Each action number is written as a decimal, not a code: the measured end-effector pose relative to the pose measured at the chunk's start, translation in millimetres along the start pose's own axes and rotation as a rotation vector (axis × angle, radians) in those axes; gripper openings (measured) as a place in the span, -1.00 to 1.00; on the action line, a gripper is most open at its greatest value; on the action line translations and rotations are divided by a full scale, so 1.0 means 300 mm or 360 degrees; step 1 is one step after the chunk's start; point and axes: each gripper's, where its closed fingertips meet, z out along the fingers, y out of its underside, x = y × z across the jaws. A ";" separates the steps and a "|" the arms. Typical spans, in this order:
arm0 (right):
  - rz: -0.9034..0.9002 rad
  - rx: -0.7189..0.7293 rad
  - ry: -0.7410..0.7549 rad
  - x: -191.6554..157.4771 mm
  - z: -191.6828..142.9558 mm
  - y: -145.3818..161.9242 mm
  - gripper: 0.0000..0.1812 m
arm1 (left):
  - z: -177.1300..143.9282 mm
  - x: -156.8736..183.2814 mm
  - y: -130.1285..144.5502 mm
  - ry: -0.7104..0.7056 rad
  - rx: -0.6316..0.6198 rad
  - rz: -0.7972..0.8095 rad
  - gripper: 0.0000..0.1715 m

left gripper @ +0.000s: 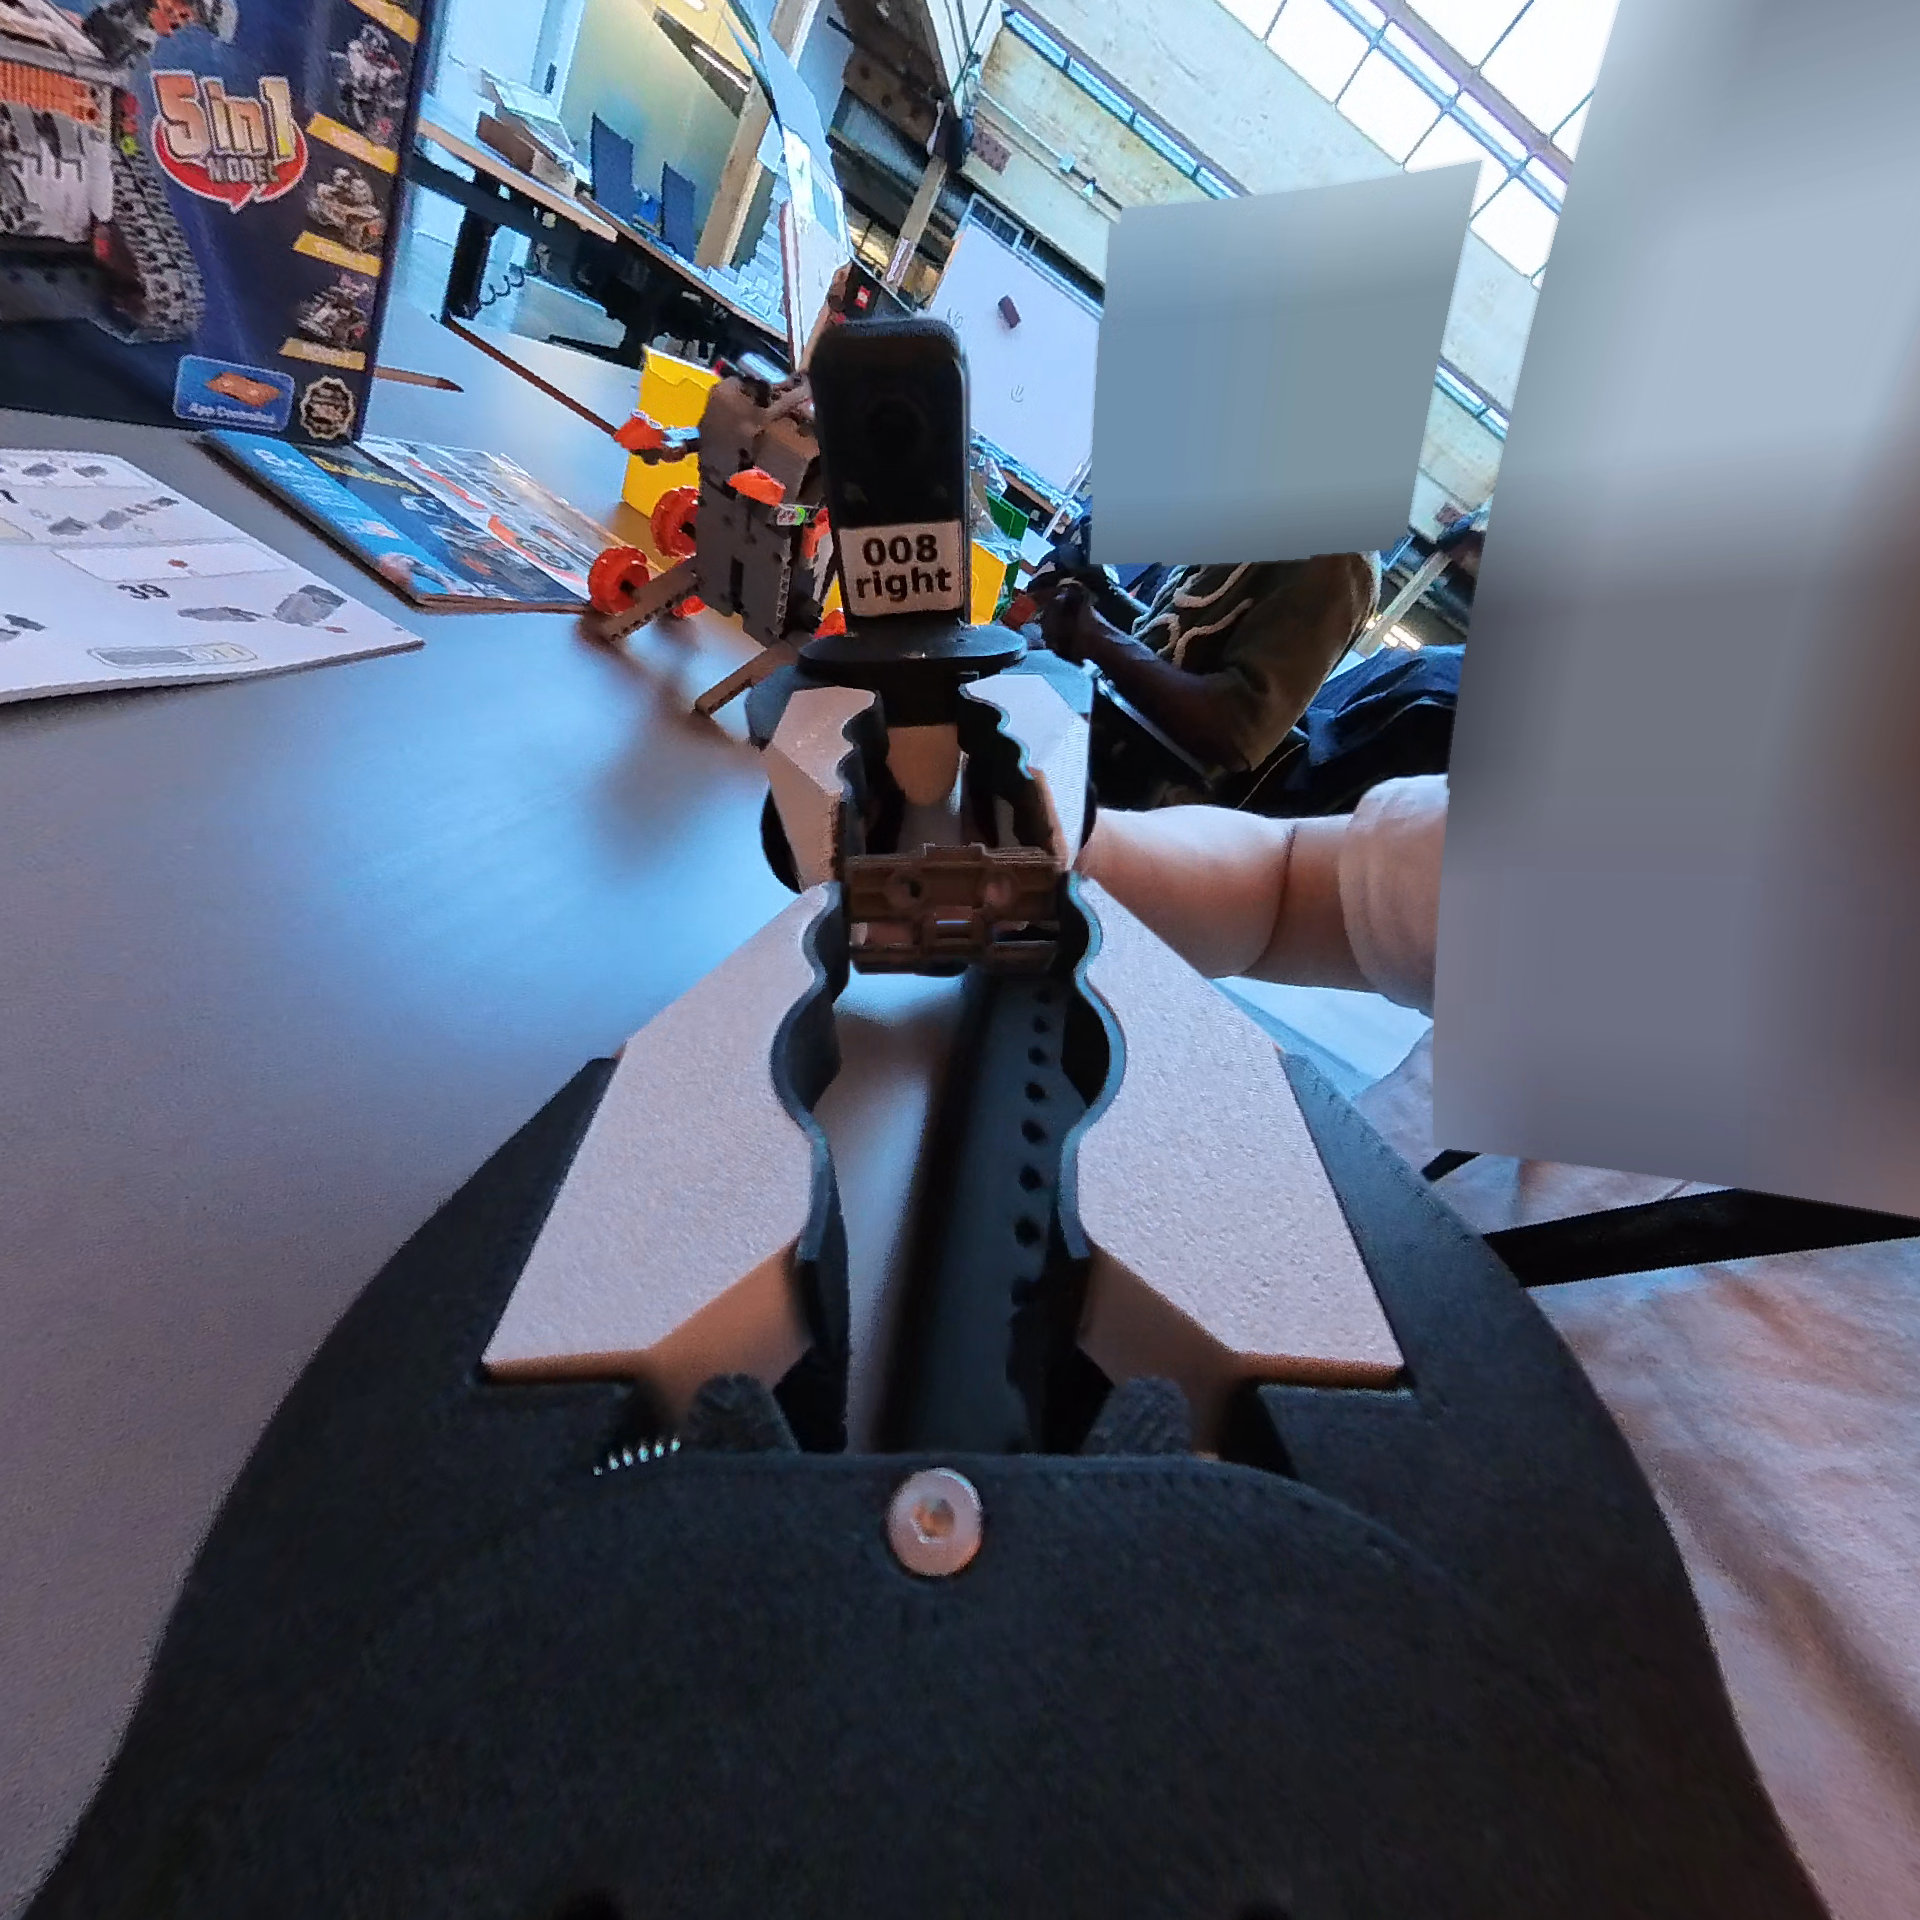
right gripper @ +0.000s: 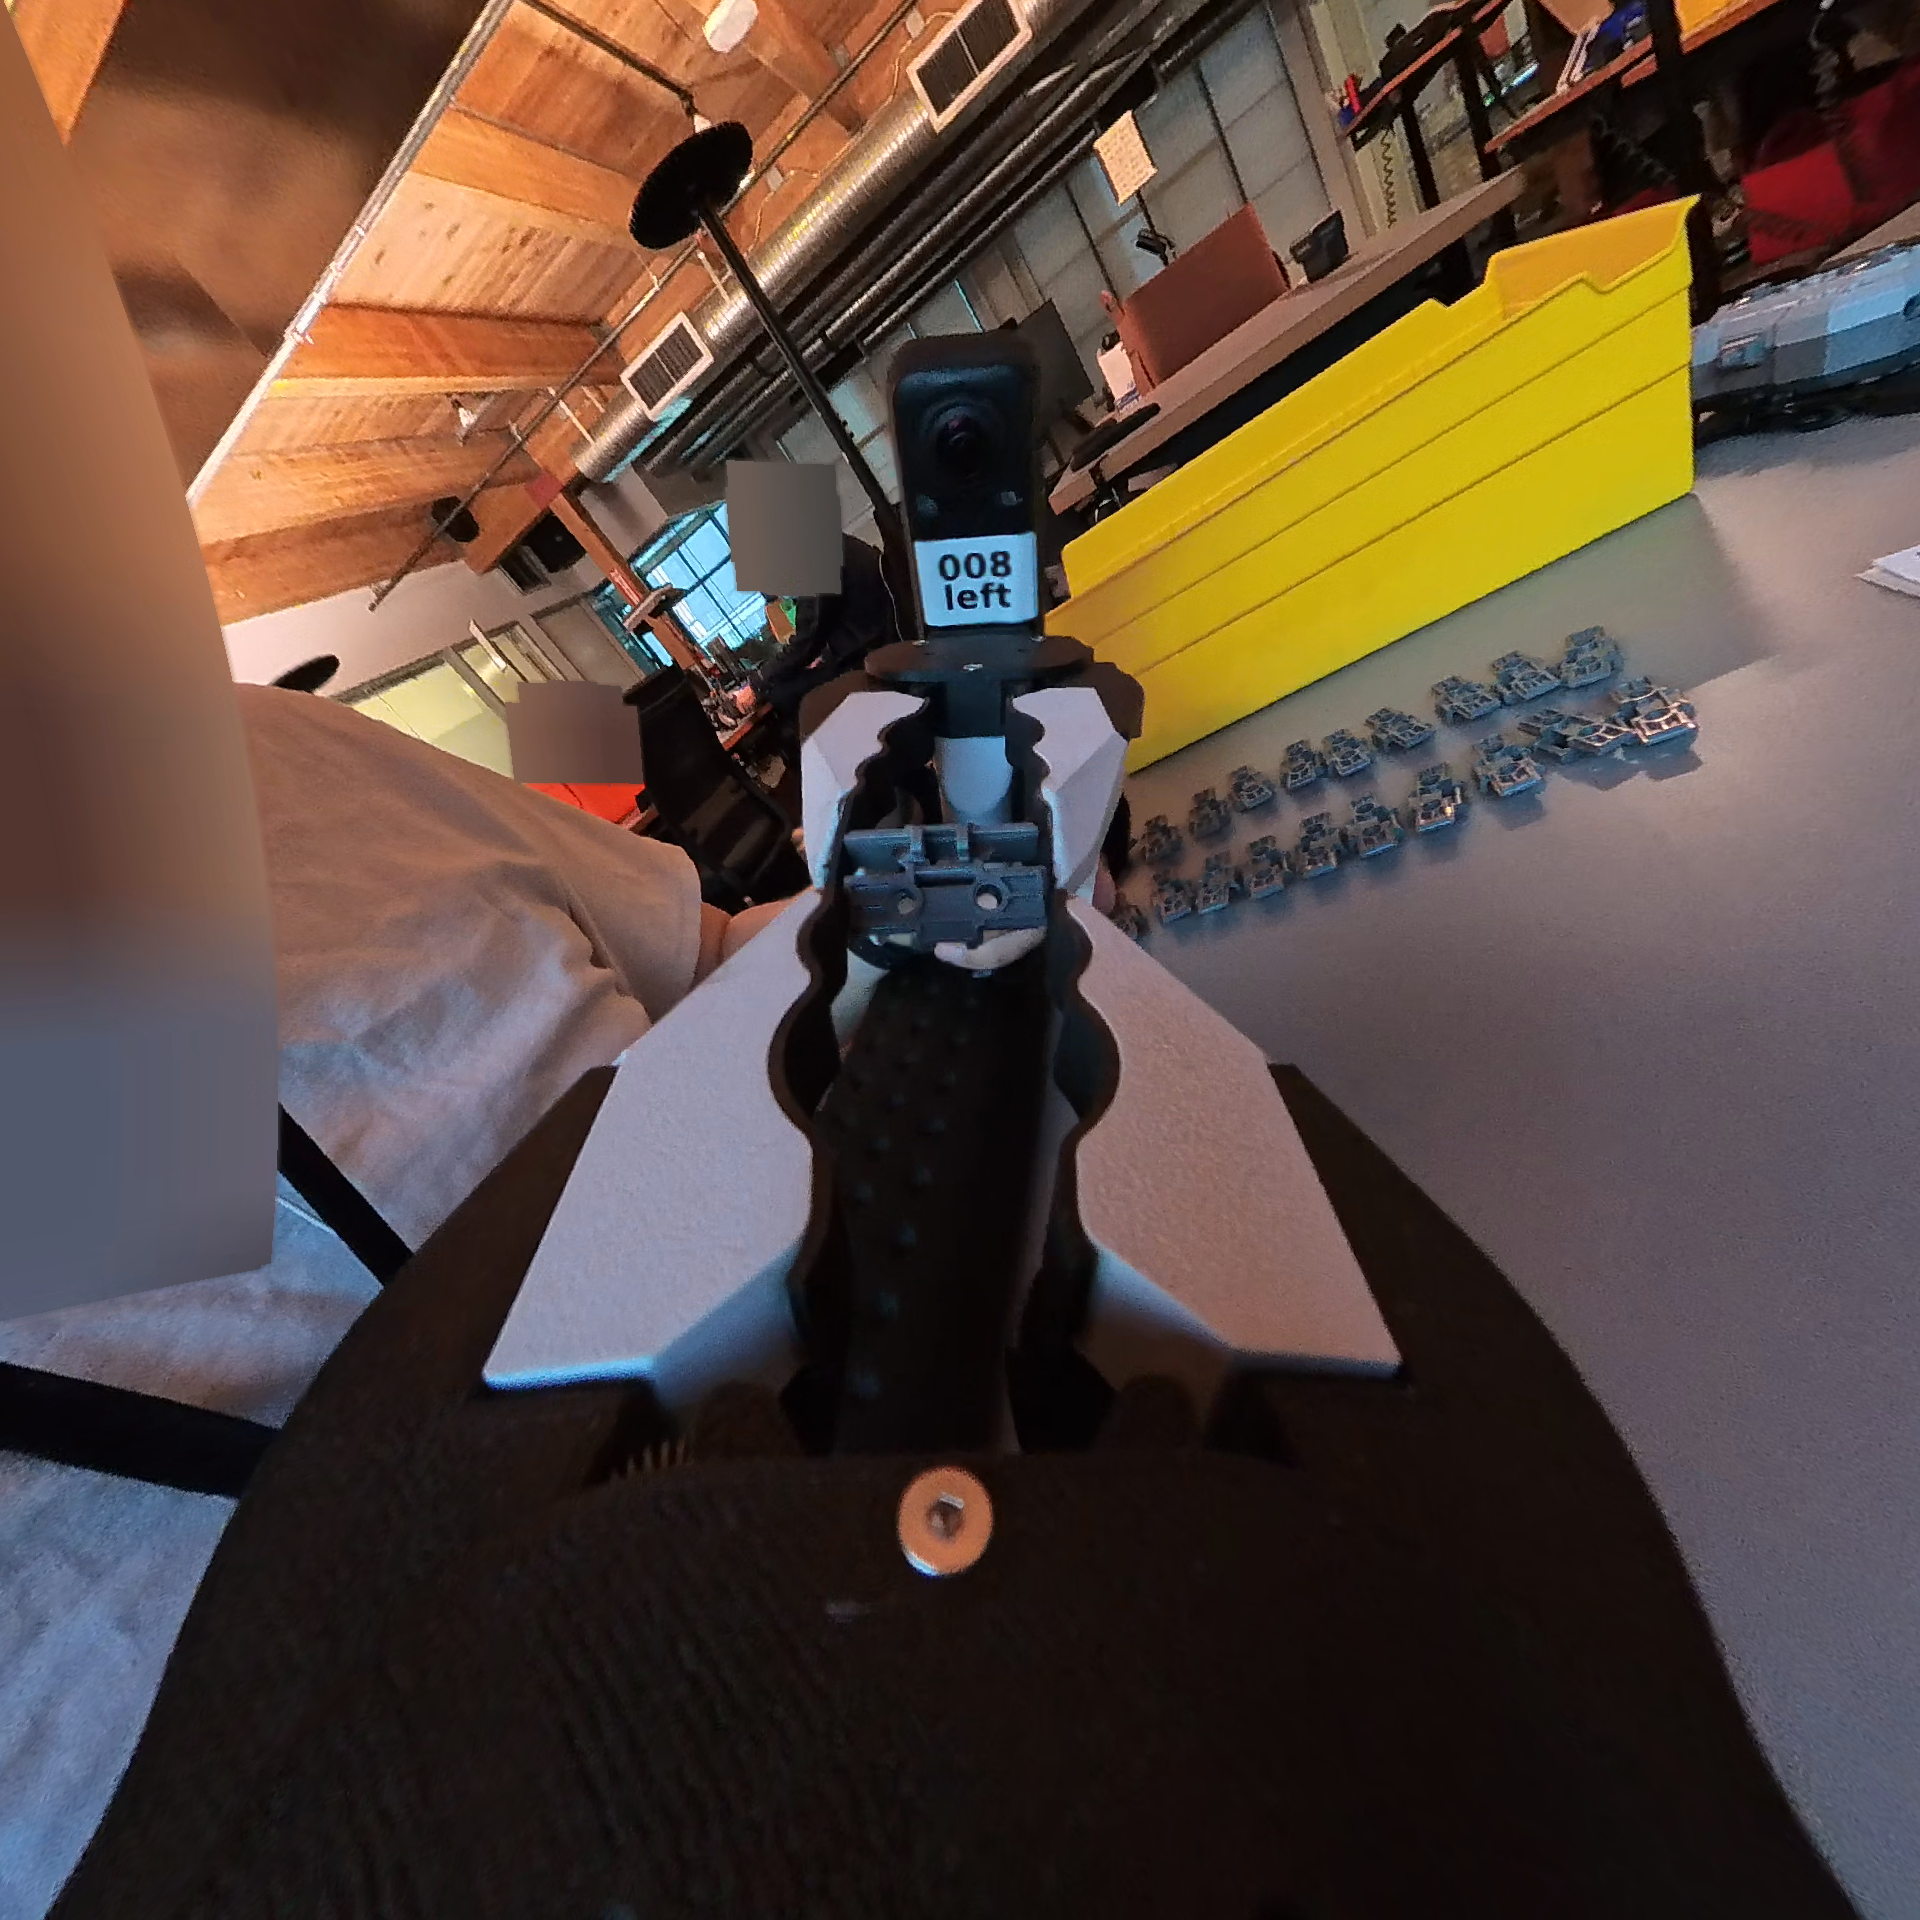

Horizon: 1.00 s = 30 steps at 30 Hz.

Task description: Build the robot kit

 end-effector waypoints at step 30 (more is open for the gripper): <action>-0.0039 -0.0027 0.0043 0.024 0.004 0.008 -0.61 | -0.003 -0.023 0.021 0.0000 -0.0062 -0.0121 -0.56</action>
